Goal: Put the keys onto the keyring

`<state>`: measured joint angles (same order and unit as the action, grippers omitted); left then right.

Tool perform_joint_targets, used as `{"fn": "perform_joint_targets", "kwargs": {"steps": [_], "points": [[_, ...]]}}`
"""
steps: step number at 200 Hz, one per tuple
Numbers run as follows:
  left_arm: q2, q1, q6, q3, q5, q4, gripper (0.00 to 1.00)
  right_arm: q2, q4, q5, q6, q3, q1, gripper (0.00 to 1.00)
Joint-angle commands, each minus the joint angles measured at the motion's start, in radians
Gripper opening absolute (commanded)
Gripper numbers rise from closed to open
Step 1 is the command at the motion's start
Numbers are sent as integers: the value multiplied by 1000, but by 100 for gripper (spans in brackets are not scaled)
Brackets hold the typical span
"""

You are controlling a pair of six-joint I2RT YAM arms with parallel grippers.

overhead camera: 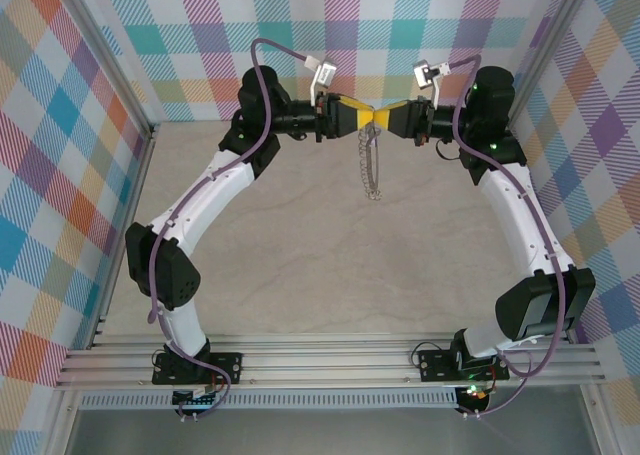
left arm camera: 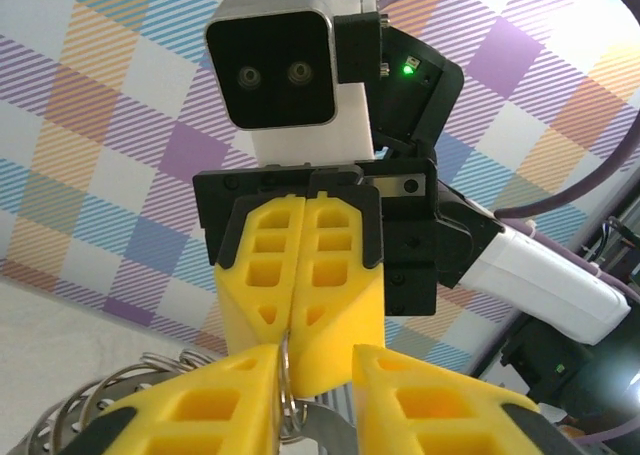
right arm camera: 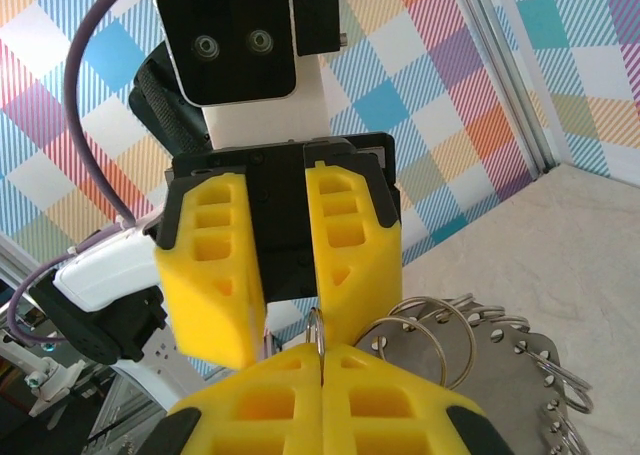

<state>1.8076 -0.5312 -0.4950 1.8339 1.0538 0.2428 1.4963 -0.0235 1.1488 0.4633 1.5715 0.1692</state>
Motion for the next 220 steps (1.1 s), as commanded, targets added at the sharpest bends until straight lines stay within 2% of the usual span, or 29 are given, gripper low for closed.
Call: {"fn": "perform_joint_targets", "kwargs": {"steps": [1,14,34,55,71,84,113,146,166,220], "points": [[-2,-15,-4,10,16,36,21,-10,51,-4,2,-2,-3,0],[-2,-15,-5,9,17,38,17,-10,54,-7,4,-2,-3,0],[-1,-16,-3,9,22,38,0,-7,70,-9,18,-1,-3,0],[-1,-18,0,6,26,41,0,-8,96,-9,46,-4,-3,0],[-10,-16,16,-5,13,42,0,-29,91,-39,49,-13,-11,30],[-13,-11,33,-4,8,35,0,-75,128,-89,71,-57,-32,39],[-11,2,52,25,32,23,0,-194,202,-212,127,-195,-88,41],[-3,9,94,73,60,-27,0,-299,270,-333,146,-361,-88,43],[3,11,104,97,68,-44,0,-320,342,-336,182,-433,-84,47],[15,11,106,125,76,-57,0,-332,358,-325,136,-494,-13,54]]}}
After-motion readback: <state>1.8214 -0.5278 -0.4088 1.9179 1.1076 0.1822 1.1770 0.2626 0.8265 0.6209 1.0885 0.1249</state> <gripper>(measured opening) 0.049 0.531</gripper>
